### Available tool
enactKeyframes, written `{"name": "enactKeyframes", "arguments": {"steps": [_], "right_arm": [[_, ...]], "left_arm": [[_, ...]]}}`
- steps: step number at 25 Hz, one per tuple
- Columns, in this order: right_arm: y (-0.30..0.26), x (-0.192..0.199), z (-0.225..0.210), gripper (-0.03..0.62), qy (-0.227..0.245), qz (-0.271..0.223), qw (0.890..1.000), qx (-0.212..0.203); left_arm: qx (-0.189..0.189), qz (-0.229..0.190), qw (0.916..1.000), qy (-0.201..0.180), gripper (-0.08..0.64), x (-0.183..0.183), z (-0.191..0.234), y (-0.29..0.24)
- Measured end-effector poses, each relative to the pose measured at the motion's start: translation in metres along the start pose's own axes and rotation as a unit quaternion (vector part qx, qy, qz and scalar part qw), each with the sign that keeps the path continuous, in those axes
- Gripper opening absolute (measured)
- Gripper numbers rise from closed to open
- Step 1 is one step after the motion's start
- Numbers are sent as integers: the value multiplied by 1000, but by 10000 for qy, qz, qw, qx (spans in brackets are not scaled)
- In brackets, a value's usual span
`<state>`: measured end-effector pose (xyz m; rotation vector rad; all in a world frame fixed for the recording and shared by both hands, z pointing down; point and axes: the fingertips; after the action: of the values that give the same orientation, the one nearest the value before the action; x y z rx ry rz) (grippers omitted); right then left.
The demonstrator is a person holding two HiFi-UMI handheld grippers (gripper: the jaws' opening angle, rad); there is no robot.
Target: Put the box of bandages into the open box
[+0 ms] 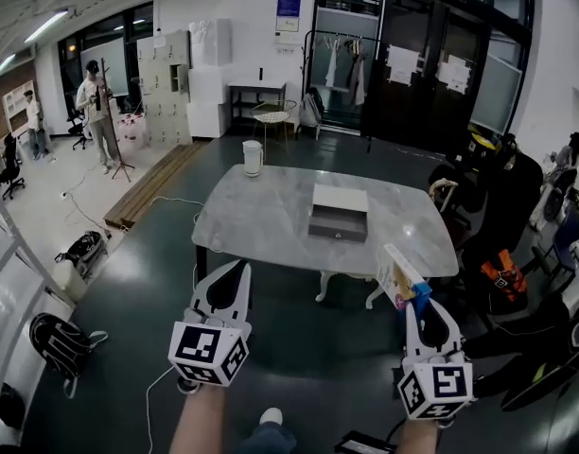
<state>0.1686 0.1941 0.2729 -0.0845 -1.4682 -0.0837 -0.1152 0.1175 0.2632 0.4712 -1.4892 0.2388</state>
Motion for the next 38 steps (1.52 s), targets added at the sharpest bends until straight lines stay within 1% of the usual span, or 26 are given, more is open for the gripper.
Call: {"name": "enactKeyframes", "arguments": {"steps": [8,13,17,20,24,27,32,38], "right_arm": [[-86,1,-3,109,-40,35,9998,171],[-113,9,-4,109,-50,144,9996,237],[-128,12,-5,109,-41,255,9994,249],[-141,18,-10,110,-79,289,9992,253],[-169,27,-25,109,-82,302,9993,184],[-200,34,-37,109,-94,301,9995,83],[-270,33,-61,110,-120,245,9996,-121],[-347,35,-91,109,-205,206,9992,-267]], "left_arm": [[203,98,9997,57,12,20,40,-78],[293,151,9994,91,12,30,52,-108],[321,213,9991,152,12,37,60,-122],[329,296,9989,135,12,48,63,-133],[223,347,9990,141,12,60,68,-157],[131,348,9993,73,12,68,75,-182],[-67,353,9994,19,12,75,90,-242],[-148,321,9993,-128,12,77,101,-318]]}}
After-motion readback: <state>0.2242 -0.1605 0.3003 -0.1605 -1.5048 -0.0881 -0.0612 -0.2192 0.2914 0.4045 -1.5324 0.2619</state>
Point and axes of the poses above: the fingertips, and each gripper's own axes: y backward along the fingers, z to its left, x out of its underside, and after that the axes turned 1 degree about z, right-handed
